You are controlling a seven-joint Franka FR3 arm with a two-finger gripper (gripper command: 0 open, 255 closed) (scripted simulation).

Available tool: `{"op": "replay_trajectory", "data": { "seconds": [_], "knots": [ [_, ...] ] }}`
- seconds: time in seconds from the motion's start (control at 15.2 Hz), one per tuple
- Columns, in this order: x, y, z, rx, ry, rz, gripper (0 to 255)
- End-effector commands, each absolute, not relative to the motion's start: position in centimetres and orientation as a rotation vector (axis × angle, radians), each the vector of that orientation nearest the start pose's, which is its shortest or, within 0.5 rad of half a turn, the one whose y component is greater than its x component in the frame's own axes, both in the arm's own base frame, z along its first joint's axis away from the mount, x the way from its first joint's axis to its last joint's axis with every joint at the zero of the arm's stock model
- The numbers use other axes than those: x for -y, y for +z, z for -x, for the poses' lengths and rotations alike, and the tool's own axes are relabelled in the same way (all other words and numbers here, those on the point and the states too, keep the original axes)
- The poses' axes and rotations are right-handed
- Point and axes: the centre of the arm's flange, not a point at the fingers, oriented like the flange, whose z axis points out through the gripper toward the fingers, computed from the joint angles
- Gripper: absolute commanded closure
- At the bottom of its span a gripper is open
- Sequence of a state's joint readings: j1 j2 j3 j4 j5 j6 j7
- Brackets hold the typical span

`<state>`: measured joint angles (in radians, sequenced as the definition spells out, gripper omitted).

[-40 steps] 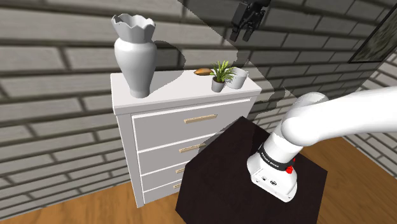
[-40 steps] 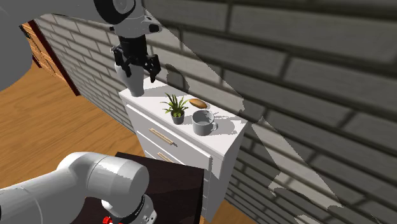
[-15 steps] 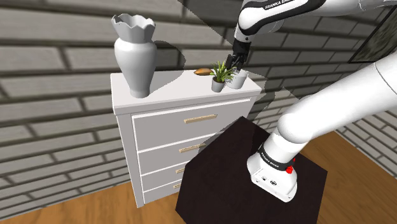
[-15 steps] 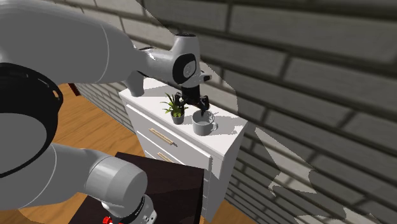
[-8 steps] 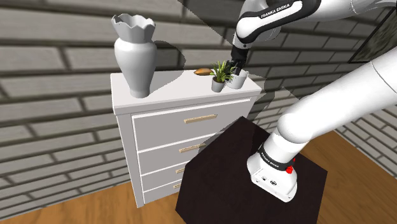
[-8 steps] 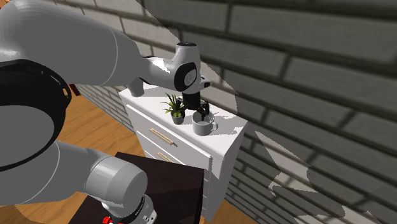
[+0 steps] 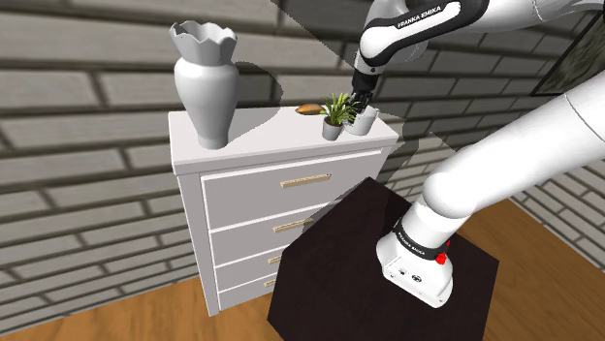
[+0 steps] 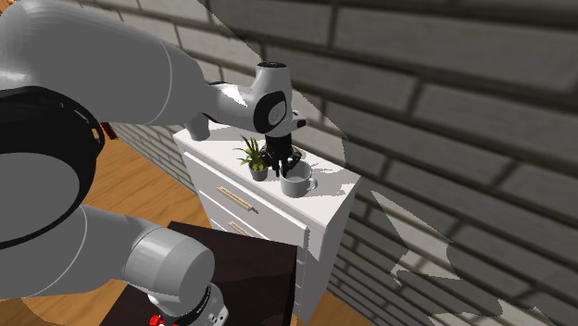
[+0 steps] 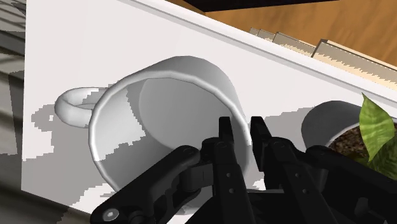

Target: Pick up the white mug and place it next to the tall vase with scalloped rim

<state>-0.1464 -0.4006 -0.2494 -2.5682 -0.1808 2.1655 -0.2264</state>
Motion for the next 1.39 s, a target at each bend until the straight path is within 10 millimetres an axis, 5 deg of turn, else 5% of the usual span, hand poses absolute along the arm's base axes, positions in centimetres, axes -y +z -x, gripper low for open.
{"op": "replay_trajectory", "data": {
  "seconds": [0.0,0.4,1.32],
  "knots": [
    [16.2,39.6,-37.2,-0.076,0.038,3.188,255],
    [16.2,39.6,-37.2,-0.076,0.037,3.188,255],
    [16.2,47.0,-37.2,-0.076,0.037,3.188,255]
  ]
}}
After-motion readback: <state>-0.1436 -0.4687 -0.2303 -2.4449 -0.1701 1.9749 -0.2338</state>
